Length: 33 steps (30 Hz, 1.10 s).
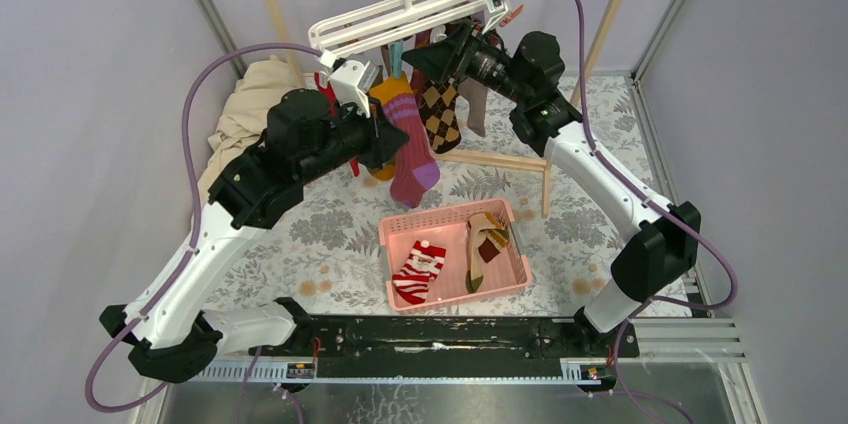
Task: Remove the socks clipped to the hanger
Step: Remove the sock from the hanger.
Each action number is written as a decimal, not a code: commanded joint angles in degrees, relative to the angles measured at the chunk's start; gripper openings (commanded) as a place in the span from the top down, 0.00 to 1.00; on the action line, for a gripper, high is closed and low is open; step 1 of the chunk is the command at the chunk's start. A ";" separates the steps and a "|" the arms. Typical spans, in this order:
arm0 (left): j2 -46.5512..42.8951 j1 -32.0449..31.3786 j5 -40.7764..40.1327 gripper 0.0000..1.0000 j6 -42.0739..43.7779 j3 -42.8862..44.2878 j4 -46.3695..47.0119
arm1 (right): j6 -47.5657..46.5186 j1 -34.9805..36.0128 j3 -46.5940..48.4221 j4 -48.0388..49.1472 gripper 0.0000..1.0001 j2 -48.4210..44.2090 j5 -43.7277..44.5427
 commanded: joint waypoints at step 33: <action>-0.28 -0.20 2.79 0.85 0.95 3.14 -1.08 | 23.15 0.28 -7.29 49.06 0.37 11.74 -3.18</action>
